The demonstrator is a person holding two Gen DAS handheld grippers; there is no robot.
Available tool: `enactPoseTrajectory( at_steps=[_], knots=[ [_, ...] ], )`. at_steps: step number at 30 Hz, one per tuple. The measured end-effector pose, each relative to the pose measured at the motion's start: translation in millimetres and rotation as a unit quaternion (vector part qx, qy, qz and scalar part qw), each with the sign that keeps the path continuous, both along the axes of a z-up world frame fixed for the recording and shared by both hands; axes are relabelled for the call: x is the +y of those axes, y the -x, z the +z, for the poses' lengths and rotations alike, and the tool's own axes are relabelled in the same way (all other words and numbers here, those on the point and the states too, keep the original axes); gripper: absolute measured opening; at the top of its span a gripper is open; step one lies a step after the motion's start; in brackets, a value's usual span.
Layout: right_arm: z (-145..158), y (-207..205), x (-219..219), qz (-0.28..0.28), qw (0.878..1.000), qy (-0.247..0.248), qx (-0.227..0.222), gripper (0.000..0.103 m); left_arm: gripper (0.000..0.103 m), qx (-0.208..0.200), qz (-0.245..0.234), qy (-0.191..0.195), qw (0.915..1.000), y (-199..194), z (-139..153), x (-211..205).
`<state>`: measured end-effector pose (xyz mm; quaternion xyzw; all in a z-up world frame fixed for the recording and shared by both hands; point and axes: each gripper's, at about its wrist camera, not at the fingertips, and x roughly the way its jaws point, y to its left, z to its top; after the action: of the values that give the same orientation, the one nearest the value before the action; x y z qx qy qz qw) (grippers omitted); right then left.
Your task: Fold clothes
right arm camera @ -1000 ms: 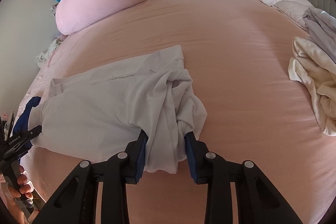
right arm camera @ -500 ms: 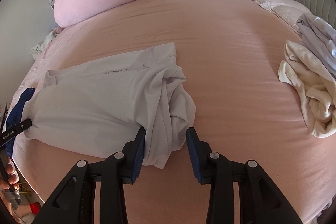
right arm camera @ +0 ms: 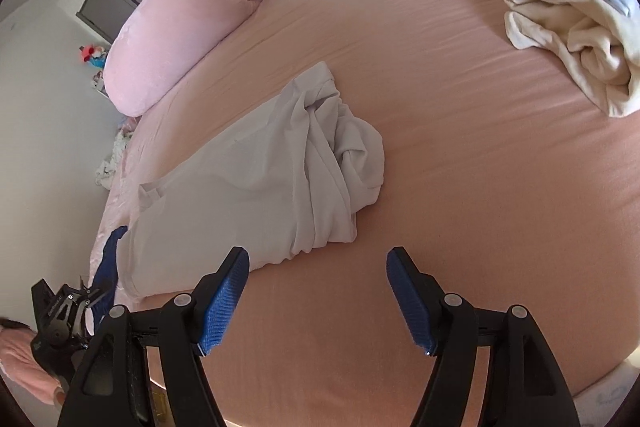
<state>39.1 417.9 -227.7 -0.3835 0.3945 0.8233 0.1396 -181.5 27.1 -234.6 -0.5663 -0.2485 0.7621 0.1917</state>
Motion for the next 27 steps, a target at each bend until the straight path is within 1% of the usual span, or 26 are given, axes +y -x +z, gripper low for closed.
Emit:
enactPoseTrajectory(
  at_steps=[2, 4, 7, 9, 11, 13, 15, 16, 19, 27],
  knots=[
    [-6, -2, 2, -0.007, 0.999, 0.032, 0.005, 0.073, 0.078, -0.01, -0.007, -0.015, 0.9998, -6, -5, 5],
    [-10, -3, 5, -0.016, 0.998, 0.056, 0.015, 0.074, 0.078, -0.01, -0.006, -0.028, 0.9995, -11, -8, 9],
    [-16, -3, 8, -0.03, 0.996, 0.08, 0.028, 0.078, 0.078, 0.0, 0.018, -0.041, 0.999, -16, -11, 11],
    [-19, -1, 10, -0.038, 0.995, 0.091, 0.036, 0.081, 0.086, 0.0, 0.034, -0.075, 0.9966, -16, -16, 8],
    [-20, 2, 11, -0.043, 0.993, 0.099, 0.043, 0.084, 0.088, -0.009, 0.047, -0.105, 0.9933, -12, -23, 5],
    [-22, 6, 11, -0.048, 0.992, 0.105, 0.051, 0.09, 0.091, -0.017, 0.055, -0.126, 0.9903, -8, -29, 3],
    [-23, 11, 12, -0.049, 0.991, 0.108, 0.057, 0.095, 0.102, -0.02, 0.061, -0.149, 0.9867, -2, -31, 1],
    [-24, 14, 12, -0.049, 0.991, 0.108, 0.06, 0.097, 0.103, -0.022, 0.064, -0.157, 0.9854, 1, -32, 1],
    [-24, 24, 12, -0.049, 0.99, 0.111, 0.068, 0.1, 0.103, -0.023, 0.071, -0.149, 0.986, 7, -32, 7],
    [-35, 51, 28, -0.044, 0.981, 0.156, 0.109, 0.101, 0.103, -0.002, 0.09, -0.146, 0.9852, 20, -32, 18]
  ],
)
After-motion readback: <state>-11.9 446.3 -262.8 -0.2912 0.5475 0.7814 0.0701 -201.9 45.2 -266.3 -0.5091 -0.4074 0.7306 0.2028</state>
